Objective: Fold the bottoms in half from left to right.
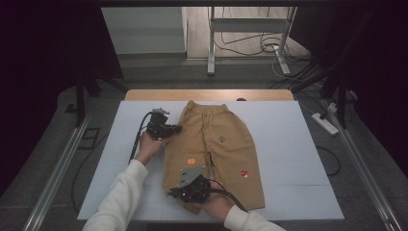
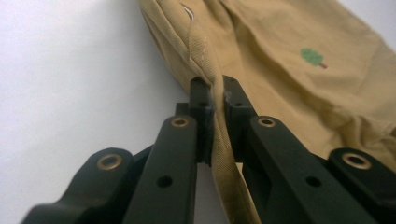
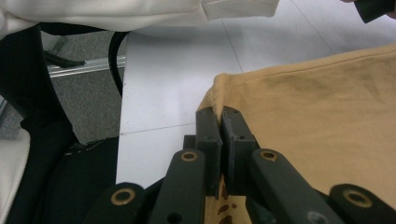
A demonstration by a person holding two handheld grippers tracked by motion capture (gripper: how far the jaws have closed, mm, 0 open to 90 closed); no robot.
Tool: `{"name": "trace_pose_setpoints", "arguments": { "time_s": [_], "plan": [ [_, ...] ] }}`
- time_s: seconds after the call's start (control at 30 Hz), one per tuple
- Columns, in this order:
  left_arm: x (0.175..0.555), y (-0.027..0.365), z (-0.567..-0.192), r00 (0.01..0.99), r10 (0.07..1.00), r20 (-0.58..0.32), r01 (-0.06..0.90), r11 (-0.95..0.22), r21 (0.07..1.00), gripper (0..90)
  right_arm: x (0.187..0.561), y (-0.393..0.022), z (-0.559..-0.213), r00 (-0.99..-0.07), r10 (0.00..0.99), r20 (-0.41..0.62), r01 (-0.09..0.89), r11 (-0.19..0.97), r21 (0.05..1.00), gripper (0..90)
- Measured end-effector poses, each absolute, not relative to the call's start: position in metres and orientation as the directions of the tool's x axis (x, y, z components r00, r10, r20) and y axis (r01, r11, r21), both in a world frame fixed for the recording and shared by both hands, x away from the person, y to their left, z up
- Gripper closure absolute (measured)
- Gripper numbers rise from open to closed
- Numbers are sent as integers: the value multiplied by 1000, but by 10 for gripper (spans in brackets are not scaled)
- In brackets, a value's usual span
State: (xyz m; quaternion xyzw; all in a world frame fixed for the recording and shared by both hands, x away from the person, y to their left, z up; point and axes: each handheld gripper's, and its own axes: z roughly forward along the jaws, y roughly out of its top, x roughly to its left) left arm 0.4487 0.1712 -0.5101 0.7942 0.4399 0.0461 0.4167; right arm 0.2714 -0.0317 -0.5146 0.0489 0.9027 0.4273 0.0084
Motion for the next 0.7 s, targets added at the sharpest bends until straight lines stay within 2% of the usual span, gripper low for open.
{"name": "trace_pose_setpoints", "arguments": {
  "time_s": [0.27, 0.7],
  "plan": [
    [446, 167, -505, 624, 728, -286, 639, -264, 723, 844, 270, -38, -511, -995, 97, 31, 85, 623, 778, 864],
    [443, 168, -498, 628, 708, -324, 632, -221, 743, 844, 268, -56, -508, -994, 108, 31, 92, 621, 778, 864]
  ]
}}
